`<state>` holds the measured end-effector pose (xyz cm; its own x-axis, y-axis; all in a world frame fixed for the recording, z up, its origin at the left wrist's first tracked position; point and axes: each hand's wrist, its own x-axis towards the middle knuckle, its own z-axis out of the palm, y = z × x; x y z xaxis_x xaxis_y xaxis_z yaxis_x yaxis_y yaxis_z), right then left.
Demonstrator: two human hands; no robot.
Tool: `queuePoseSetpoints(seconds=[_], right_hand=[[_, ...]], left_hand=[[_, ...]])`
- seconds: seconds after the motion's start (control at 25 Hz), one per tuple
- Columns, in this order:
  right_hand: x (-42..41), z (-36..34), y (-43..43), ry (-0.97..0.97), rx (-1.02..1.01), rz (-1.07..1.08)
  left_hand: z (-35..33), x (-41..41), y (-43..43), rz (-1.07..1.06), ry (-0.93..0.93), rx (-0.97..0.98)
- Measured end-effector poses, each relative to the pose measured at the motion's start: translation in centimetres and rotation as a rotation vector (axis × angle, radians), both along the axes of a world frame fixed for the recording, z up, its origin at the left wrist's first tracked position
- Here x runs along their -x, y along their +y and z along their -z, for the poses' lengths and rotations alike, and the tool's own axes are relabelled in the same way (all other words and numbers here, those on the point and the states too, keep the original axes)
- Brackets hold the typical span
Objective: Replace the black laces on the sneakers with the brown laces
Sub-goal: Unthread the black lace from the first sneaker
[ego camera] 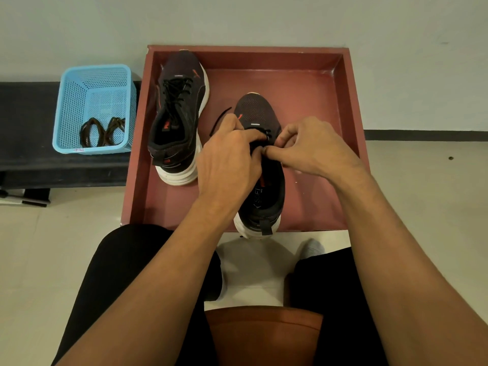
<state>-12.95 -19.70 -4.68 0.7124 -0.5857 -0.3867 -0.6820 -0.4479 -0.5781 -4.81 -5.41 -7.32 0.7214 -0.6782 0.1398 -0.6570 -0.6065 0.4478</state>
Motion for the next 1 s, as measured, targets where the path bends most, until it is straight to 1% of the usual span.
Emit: queuePoseSetpoints(seconds=[0.2,0.36,0.48,0.6,0.72,0.8,0.88,0.92,1.0], right_hand=[[0.0,0.0,0.2,-0.037,0.109,0.0],[-0.1,0.1,0.3,-0.057,0.137,-0.005],[0.0,0.1,0.2,-0.059,0.137,0.001],[0.0,0.2,0.0,-0.061,0.115,0.002],[0.0,0.2,0.0,-0.056,0.107,-0.003],[0.1,0.1,0.0,-0.064,0.11,-0.01],[0.0,0.0,0.0,-0.073,0.11,-0.014],[0.0,0.0,0.0,-0.076,0.113,-0.017],[-0.1,0.1,0.0,-0.076,0.12,-0.027]], left_hand=[[0.1,0.1,-0.2,0.004,-0.023,-0.025],[0.0,-0.2,-0.5,-0.024,-0.012,-0.023],[-0.1,-1.1,-0.2,-0.099,0.056,0.052],[-0.2,-2.3,0.8,-0.232,0.094,0.125],[-0.2,-2.8,1.3,-0.295,0.079,0.114],[-0.4,-2.3,1.1,-0.2,0.052,0.115],[-0.5,-1.5,0.7,-0.036,0.051,0.114],[-0.5,-1.1,0.5,0.017,0.041,0.08],[-0.2,-0.5,0.2,0.034,-0.005,-0.01]])
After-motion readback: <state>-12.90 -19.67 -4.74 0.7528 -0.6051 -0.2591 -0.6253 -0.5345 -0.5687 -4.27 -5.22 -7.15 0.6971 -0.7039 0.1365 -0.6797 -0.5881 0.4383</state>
